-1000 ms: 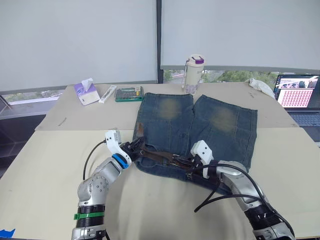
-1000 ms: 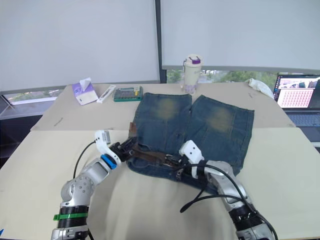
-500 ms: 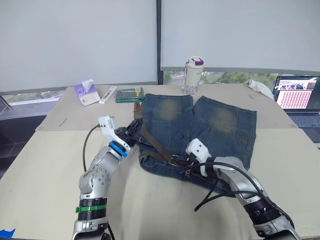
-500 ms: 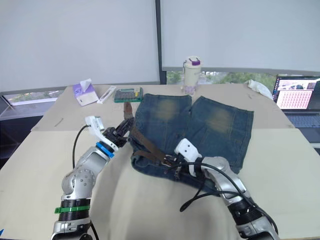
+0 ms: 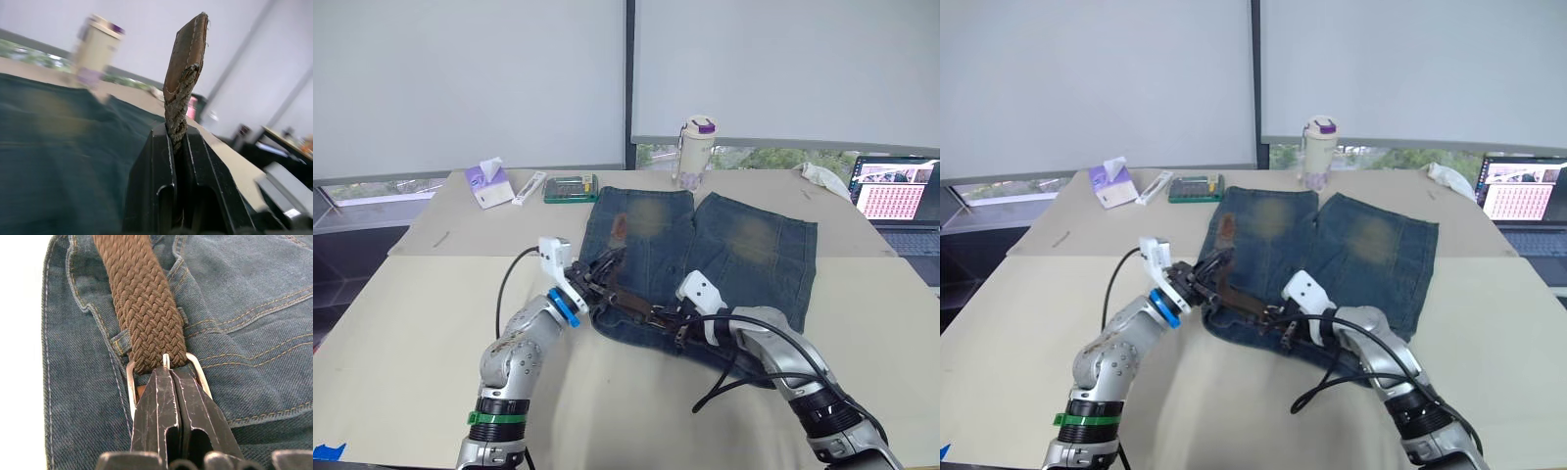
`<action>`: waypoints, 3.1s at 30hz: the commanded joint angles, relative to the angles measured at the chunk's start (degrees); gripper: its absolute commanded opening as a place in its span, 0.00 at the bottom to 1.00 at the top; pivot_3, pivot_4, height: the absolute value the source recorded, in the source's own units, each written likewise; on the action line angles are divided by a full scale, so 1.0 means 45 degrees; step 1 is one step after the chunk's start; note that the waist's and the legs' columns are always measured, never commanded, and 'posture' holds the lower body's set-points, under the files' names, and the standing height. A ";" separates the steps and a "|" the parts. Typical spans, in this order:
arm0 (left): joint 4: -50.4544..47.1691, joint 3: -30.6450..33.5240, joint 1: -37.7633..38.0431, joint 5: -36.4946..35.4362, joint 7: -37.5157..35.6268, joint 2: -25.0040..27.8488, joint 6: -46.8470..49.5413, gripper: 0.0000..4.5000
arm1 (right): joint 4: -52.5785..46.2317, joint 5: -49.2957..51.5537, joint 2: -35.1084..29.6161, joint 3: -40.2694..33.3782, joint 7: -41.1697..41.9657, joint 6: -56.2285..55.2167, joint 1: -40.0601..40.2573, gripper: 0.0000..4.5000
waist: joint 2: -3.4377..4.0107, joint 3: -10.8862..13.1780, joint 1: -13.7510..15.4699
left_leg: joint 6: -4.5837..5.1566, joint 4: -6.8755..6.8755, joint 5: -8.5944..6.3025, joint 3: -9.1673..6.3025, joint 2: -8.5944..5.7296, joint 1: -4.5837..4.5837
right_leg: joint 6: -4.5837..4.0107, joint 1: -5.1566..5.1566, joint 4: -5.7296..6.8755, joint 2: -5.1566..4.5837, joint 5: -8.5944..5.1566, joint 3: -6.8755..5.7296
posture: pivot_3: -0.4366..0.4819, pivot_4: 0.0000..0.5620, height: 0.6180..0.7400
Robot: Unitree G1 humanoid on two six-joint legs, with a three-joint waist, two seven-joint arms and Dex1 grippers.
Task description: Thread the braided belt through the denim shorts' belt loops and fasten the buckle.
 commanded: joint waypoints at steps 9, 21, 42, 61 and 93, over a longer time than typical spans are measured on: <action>-0.0070 -0.2270 -0.1073 0.1498 -0.0656 -0.0878 -0.0514 0.00 | -0.1940 0.1499 0.0920 -0.2650 -0.0978 -0.1003 0.1533 0.01 | 0.0037 0.0023 0.0110 | 0.0001 0.0007 -0.0002 -0.0017 -0.0004 -0.0081 | 0.0005 -0.0056 -0.0005 -0.0014 -0.0003 -0.0006 | 0.48 0.27 1.00; 0.0507 -0.2711 -0.1071 0.3213 -0.0405 -0.0960 -0.1515 0.00 | -0.6763 0.5668 0.0566 -0.6744 -0.2804 0.2732 0.3411 0.42 | 0.0125 0.0116 0.0146 | 0.0008 0.0024 -0.0005 -0.0011 -0.0006 -0.0134 | 0.0011 -0.0092 -0.0002 -0.0013 -0.0004 0.0000 | 0.48 0.27 1.00; 0.1289 -0.3335 -0.0926 0.5279 -0.0262 -0.1091 -0.3193 0.00 | -0.6251 1.0807 0.4019 -0.7330 -1.0579 0.6505 -0.0250 0.57 | 0.0156 0.0115 0.0112 | 0.0017 0.0020 -0.0007 -0.0015 -0.0008 -0.0136 | 0.0006 -0.0115 0.0006 -0.0016 -0.0001 -0.0001 | 0.48 0.27 1.00; 0.0857 -0.2690 -0.0649 0.4582 -0.0661 -0.0768 -0.2461 0.47 | -0.5855 1.2875 0.3349 -0.7556 -1.2140 0.6278 -0.0058 0.01 | 0.0160 0.0117 -0.0010 | 0.0024 0.0020 -0.0011 -0.0011 -0.0005 -0.0136 | 0.0009 -0.0116 0.0008 -0.0003 -0.0003 -0.0005 | 0.48 0.27 1.00; 0.7000 -0.2629 -0.3790 0.5454 -0.5898 0.1255 -0.6298 0.27 | -0.6538 1.1291 -0.4488 -0.8360 -0.7810 0.6048 0.3894 0.01 | 0.0085 0.0214 0.0184 | 0.0043 0.0013 -0.0019 0.0072 0.0006 -0.0147 | 0.0114 -0.0074 -0.0018 -0.0019 -0.0068 -0.0017 | 0.48 0.27 1.00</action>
